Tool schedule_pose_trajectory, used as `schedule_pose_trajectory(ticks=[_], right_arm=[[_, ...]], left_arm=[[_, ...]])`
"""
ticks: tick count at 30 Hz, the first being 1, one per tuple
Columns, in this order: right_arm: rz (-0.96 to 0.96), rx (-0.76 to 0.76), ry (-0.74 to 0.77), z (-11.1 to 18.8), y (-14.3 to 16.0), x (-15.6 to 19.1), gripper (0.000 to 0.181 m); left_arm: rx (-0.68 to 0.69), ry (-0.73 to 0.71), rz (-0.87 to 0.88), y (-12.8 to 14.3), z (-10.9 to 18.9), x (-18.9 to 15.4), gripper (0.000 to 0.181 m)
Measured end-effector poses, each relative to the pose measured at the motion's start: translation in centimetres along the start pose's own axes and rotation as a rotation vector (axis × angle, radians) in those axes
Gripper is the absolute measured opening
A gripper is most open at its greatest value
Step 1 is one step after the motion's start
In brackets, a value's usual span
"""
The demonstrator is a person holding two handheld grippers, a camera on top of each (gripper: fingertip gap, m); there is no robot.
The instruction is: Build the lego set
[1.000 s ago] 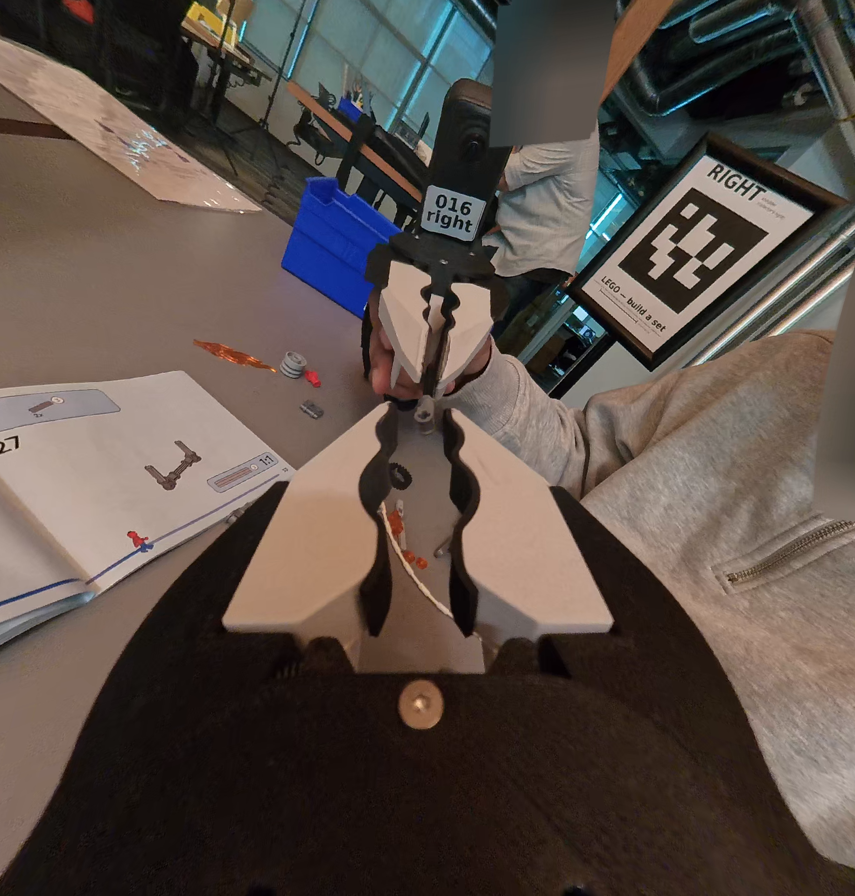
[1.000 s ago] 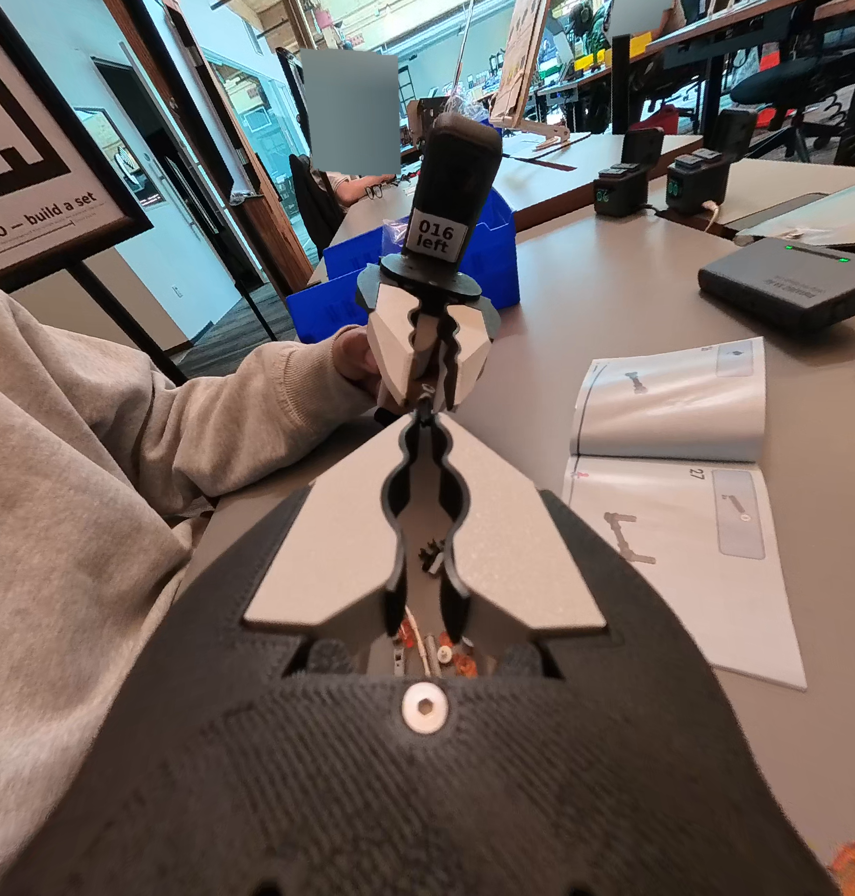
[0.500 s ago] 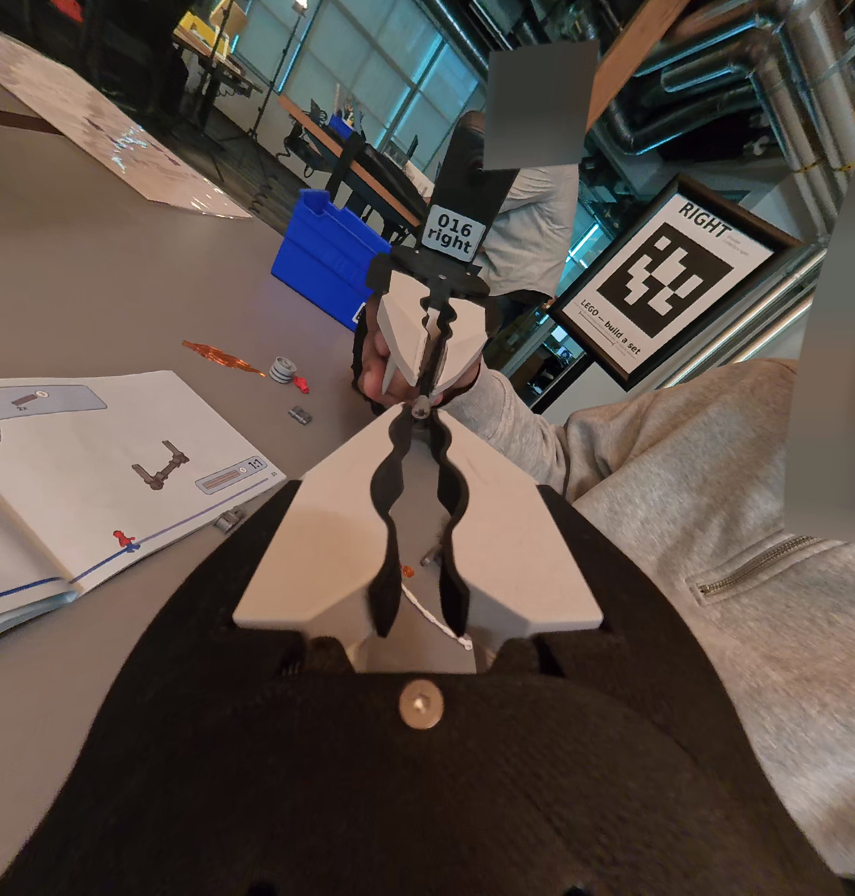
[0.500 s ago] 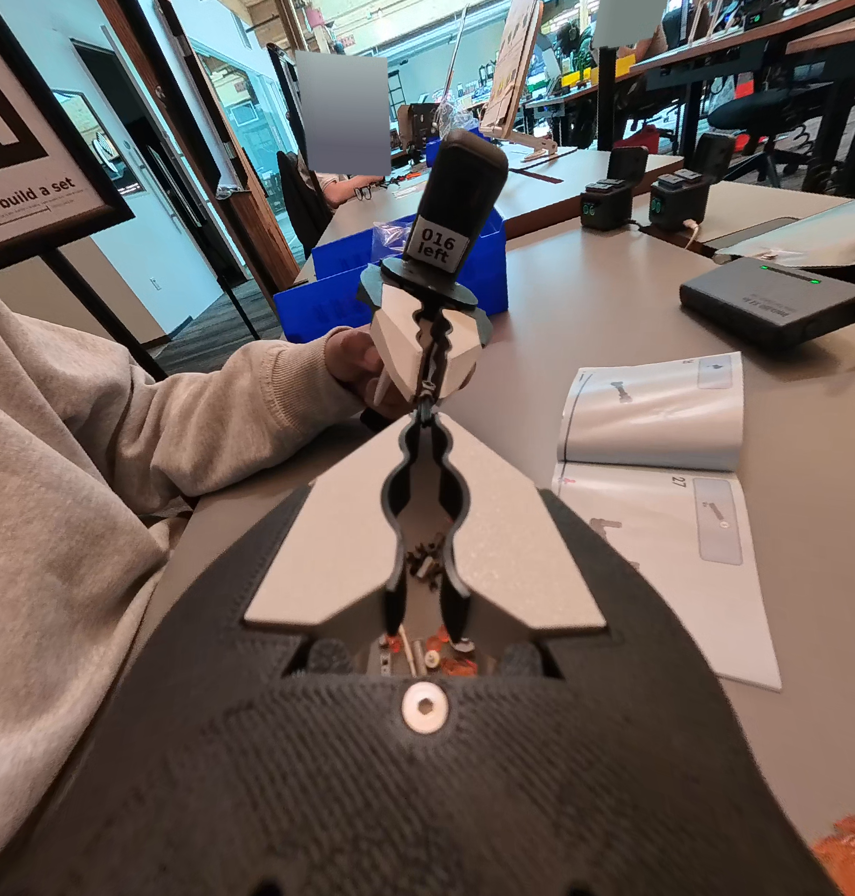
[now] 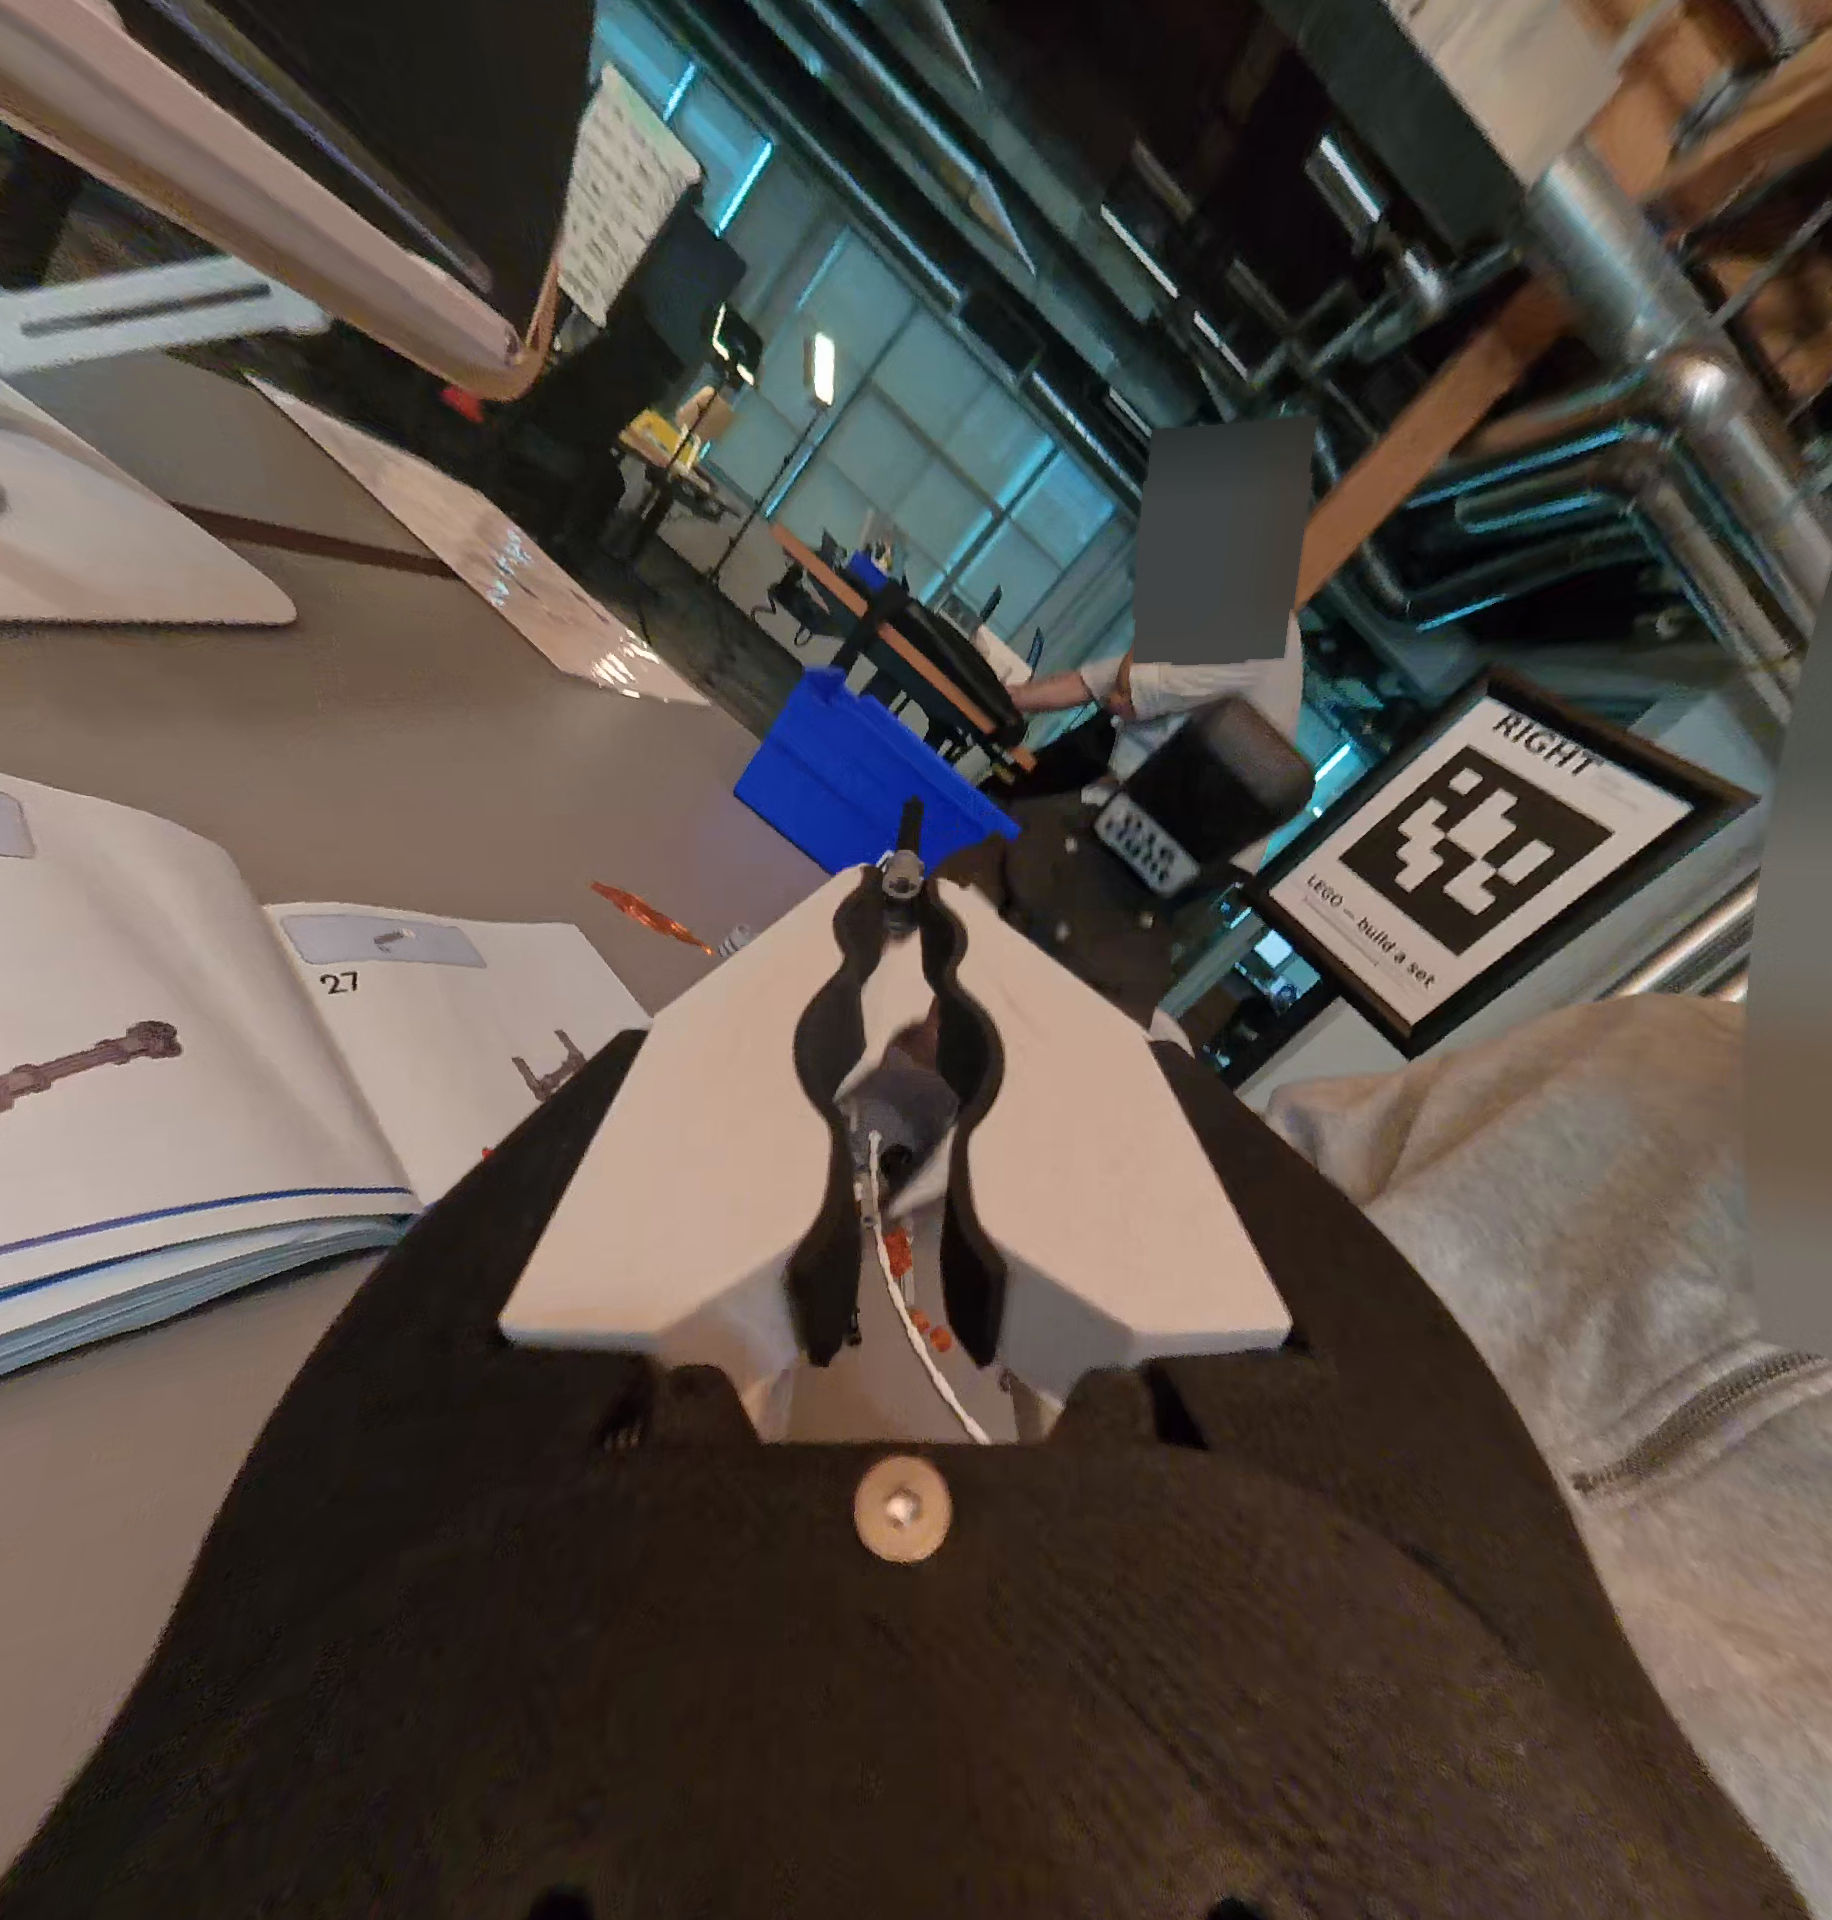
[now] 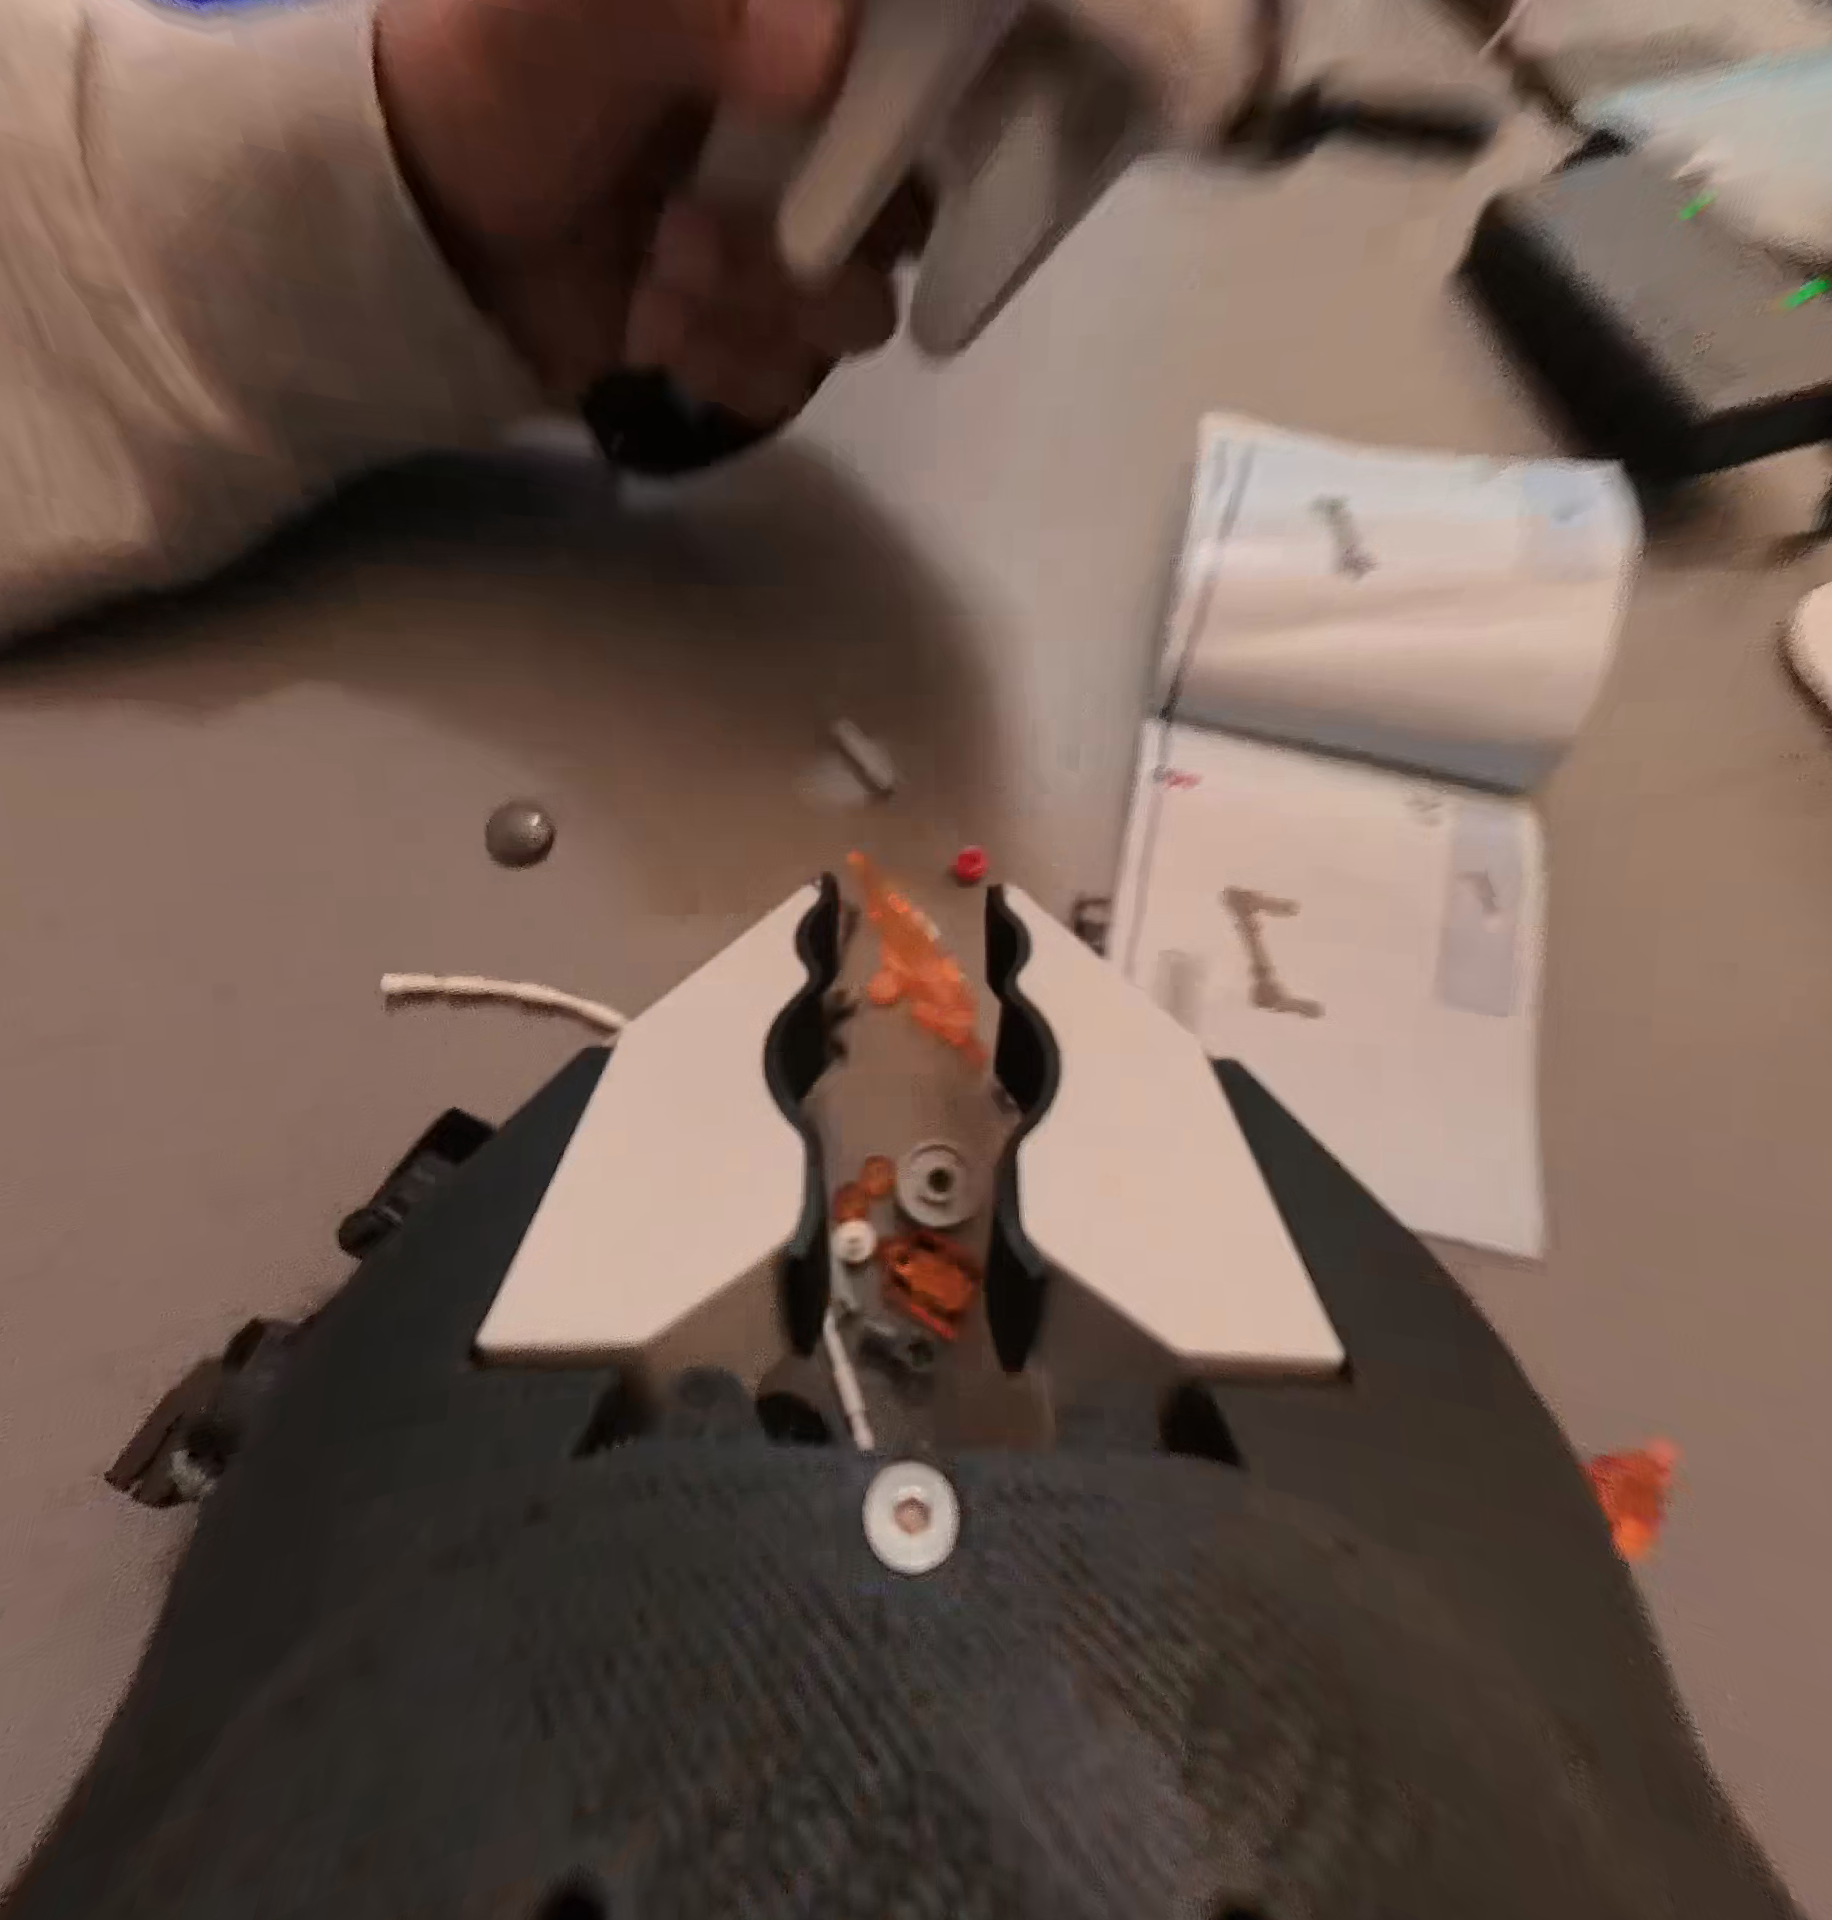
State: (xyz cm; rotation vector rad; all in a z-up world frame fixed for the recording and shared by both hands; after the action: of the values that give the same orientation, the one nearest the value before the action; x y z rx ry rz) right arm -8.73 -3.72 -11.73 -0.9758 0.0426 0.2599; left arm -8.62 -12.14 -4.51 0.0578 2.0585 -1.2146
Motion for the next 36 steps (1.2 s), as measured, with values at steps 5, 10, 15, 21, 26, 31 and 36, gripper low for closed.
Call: schedule_pose_trajectory(ticks=[5, 10, 15, 21, 26, 31, 36], right_arm=[[0.012, 0.158, -0.055, -1.8, 2.4, 2.2, 0.030], [-0.039, 0.165, -0.067, -2.1, 2.6, 2.3, 0.013], [-0.044, 0.165, -0.058, -2.2, 2.5, 2.1, 0.008], [-0.049, 0.107, -0.070, -1.5, 1.5, 2.0, 0.005], [-0.134, 0.038, -0.100, -0.7, 0.6, 1.1, 0.004], [-0.108, 0.074, -0.194, -1.0, 1.2, 2.9, 0.005], [0.004, 0.130, -0.225, -2.0, 1.8, 5.3, 0.005]], left_arm=[[-0.037, 0.014, 0.006, -0.6, 0.3, -0.3, 0.004], [-0.022, 0.018, 0.001, -0.4, 0.1, -0.4, 0.004], [0.005, 0.015, -0.012, -0.1, -0.3, -0.5, 0.004], [0.026, 0.011, -0.025, 0.1, -0.5, -0.5, 0.004], [0.044, -0.003, -0.038, 0.2, -0.4, -0.5, 0.004], [0.060, -0.010, -0.040, 0.5, -0.6, -0.4, 0.004], [0.085, -0.022, -0.046, 0.8, -0.7, -0.2, 0.004]])
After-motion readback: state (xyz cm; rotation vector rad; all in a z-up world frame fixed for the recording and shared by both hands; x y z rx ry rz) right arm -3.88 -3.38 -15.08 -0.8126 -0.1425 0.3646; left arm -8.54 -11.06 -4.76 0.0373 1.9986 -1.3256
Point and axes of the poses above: each gripper's, where its closed fingertips meet, z back along the fingers, y out of its underside, x = y × z across the jaws, the point moved 2 cm from there along z, back along the fingers, and after that the axes turned 11 degrees about y, right-handed, at the moved point
